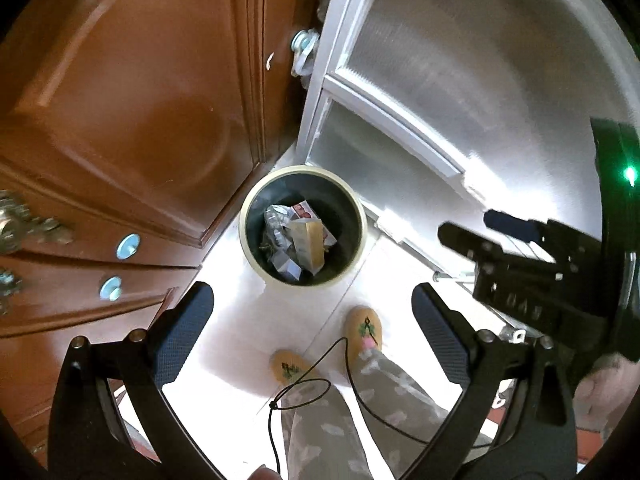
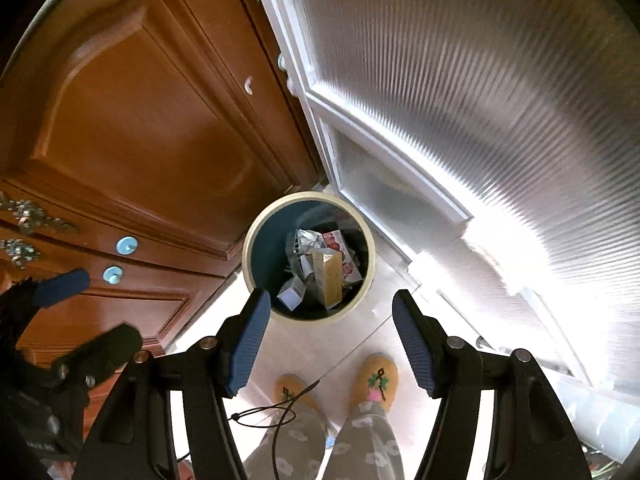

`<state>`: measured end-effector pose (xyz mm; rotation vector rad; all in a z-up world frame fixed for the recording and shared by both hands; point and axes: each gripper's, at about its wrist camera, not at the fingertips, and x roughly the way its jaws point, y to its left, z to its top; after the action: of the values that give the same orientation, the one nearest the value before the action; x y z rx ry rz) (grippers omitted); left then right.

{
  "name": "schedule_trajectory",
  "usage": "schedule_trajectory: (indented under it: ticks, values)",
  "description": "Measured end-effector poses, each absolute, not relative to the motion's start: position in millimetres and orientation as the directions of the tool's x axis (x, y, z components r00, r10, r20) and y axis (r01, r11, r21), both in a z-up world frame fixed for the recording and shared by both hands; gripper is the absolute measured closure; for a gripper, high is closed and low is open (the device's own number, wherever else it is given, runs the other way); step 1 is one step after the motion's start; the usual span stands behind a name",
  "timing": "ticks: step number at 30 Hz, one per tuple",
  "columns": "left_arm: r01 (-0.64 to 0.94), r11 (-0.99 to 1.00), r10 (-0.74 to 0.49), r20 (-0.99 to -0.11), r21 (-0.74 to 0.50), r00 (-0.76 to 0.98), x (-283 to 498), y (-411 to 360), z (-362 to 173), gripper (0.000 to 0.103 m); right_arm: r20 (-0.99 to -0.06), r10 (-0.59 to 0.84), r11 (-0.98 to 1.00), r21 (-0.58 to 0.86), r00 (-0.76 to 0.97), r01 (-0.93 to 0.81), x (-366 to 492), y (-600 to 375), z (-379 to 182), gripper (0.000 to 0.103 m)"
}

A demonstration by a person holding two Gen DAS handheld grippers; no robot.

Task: Collect trash
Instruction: 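Raise both tools from the bin back up toward the counter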

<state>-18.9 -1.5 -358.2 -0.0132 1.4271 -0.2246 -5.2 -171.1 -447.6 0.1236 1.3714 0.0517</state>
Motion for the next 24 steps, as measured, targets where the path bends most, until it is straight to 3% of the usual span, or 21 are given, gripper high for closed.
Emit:
schedule_trajectory:
  ticks: [9, 24]
  values:
    - [0.202, 0.968, -0.189, -0.958, -0.146, 0.217, -33, 1, -250, 0.005, -0.951, 0.120, 0.991, 0.133, 0.286, 0.028, -21, -166, -326, 0.038]
    - [0.312, 0.947, -0.230, -0.843, -0.079, 0.487, -2, 9, -46, 0.005, -0.813, 0.089, 0.992, 0.127, 0.576, 0.026, -11, -156, -77, 0.038]
